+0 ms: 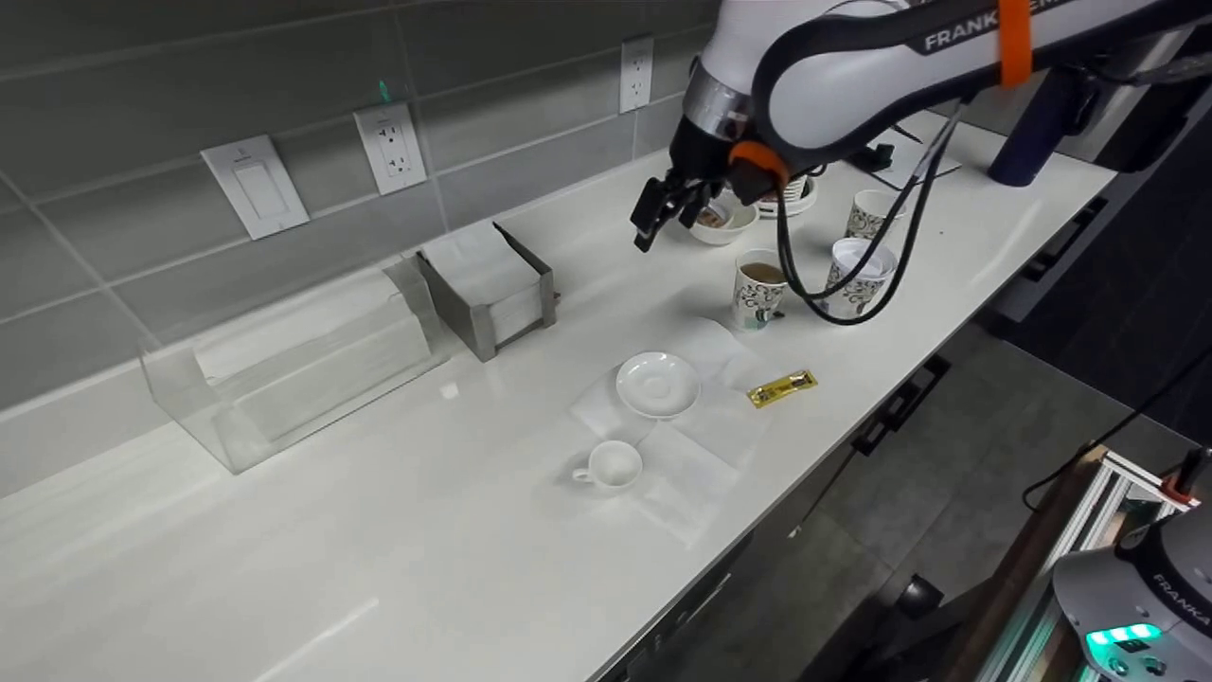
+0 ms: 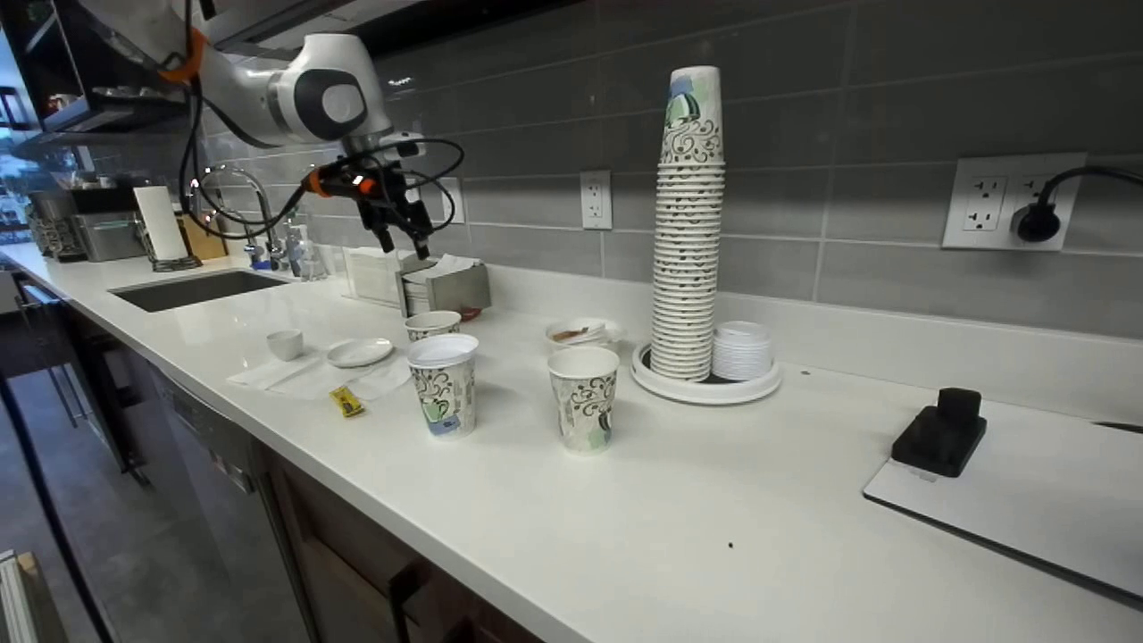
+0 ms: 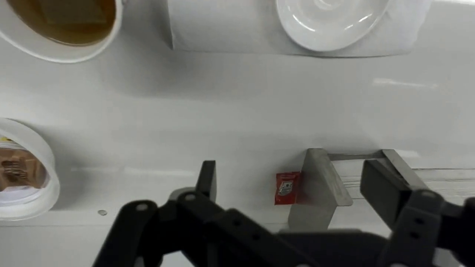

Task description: Put the small pink object into the white bowl

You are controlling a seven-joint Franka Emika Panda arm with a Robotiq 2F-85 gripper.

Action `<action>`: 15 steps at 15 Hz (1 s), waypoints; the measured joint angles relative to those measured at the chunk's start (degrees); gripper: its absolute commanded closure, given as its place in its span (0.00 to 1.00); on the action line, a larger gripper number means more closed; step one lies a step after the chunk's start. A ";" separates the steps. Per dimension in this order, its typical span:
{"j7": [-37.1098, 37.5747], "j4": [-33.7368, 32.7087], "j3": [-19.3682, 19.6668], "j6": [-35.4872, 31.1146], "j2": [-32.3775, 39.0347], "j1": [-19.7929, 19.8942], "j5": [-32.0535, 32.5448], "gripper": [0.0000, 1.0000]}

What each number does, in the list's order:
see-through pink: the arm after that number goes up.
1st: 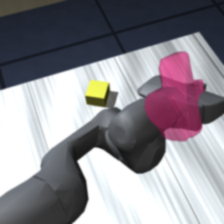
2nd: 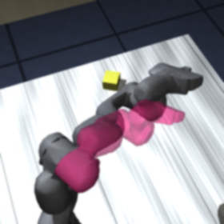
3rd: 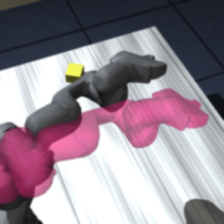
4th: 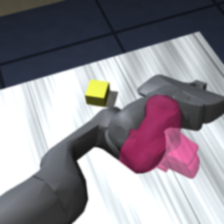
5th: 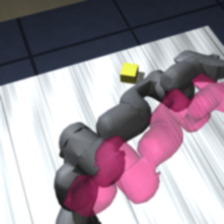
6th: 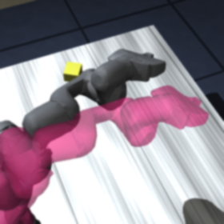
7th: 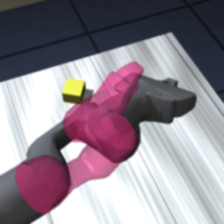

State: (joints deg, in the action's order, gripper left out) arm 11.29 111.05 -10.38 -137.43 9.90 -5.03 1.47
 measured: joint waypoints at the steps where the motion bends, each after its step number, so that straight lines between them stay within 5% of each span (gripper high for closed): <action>1: 0.10 -1.77 0.06 0.38 1.89 -0.34 0.16 0.00; 8: -1.54 -5.46 0.90 0.89 5.64 -0.44 -2.54 0.00; 15: -18.40 -22.18 0.86 5.92 21.16 4.91 -15.00 0.00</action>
State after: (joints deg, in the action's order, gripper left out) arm -7.11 88.87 -9.53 -131.51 31.06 -0.12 -13.53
